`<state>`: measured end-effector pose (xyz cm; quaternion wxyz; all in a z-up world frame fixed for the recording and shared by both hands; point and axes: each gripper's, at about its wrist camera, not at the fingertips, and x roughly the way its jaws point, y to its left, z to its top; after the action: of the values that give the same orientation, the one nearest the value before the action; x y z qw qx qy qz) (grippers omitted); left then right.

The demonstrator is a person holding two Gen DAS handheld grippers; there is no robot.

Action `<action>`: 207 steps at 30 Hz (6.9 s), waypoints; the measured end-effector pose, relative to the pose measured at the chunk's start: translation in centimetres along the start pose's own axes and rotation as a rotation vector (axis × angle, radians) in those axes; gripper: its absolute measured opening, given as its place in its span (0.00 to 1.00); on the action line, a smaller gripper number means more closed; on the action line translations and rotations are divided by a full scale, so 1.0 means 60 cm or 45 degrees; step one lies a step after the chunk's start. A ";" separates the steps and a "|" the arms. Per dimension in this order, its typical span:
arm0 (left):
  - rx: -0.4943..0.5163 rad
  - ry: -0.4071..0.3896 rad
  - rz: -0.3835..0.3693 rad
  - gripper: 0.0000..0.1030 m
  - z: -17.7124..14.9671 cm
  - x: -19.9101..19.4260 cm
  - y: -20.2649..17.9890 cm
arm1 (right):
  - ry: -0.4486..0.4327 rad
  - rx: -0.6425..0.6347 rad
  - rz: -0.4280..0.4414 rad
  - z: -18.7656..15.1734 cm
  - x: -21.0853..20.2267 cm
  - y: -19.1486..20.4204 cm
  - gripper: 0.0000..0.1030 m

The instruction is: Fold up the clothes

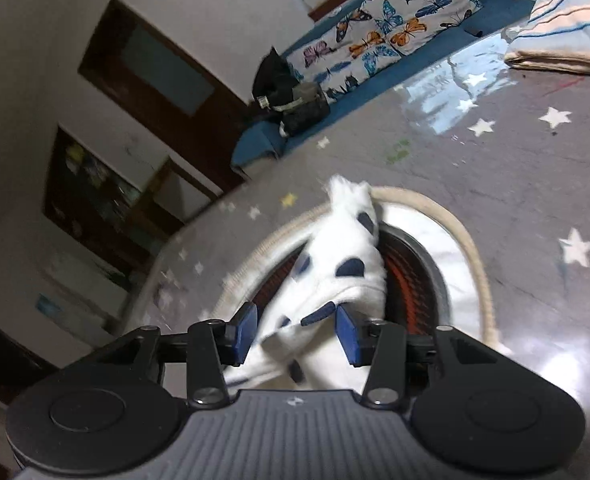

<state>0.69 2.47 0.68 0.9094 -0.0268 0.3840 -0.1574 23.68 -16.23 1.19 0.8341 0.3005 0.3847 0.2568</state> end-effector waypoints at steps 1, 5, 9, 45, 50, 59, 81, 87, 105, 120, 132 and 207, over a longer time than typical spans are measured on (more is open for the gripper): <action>0.000 0.000 -0.002 0.24 0.000 -0.001 0.000 | -0.011 0.013 0.021 0.003 0.002 0.001 0.43; -0.003 -0.005 -0.007 0.24 -0.003 -0.003 -0.001 | -0.044 0.017 0.063 0.021 0.018 0.007 0.43; -0.015 -0.009 -0.015 0.24 -0.005 -0.005 0.001 | -0.027 0.031 0.001 0.027 0.038 0.004 0.43; -0.063 -0.055 -0.061 0.24 -0.009 0.003 0.020 | 0.038 -0.526 0.021 0.019 0.132 0.254 0.32; -0.068 -0.061 -0.067 0.24 -0.012 0.003 0.020 | 0.091 -0.488 -0.122 0.015 0.124 0.212 0.33; -0.077 -0.061 -0.069 0.24 -0.010 0.000 0.022 | 0.076 -0.385 -0.132 0.013 0.078 0.166 0.33; -0.070 -0.055 -0.062 0.33 -0.010 -0.002 0.008 | 0.134 -0.322 -0.305 0.031 0.133 0.073 0.34; -0.065 -0.053 -0.059 0.33 -0.010 -0.002 0.006 | 0.087 -0.325 -0.298 0.033 0.113 0.073 0.03; -0.053 -0.047 -0.054 0.36 -0.007 0.000 0.004 | 0.138 -0.293 -0.280 0.025 0.122 0.039 0.07; -0.028 -0.045 -0.043 0.36 -0.007 0.001 0.002 | -0.247 -1.016 -0.828 0.077 -0.002 0.162 0.03; 0.003 -0.041 -0.019 0.38 -0.003 -0.003 -0.006 | -0.099 -0.918 -0.821 0.052 -0.048 0.114 0.24; 0.142 0.008 -0.218 0.16 0.007 0.021 -0.117 | 0.044 -0.490 -0.494 0.041 -0.124 -0.041 0.44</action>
<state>-0.04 -4.60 1.32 0.8915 -0.0084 0.3738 -0.2558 21.85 -23.57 4.40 0.9028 0.0529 0.3933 0.1655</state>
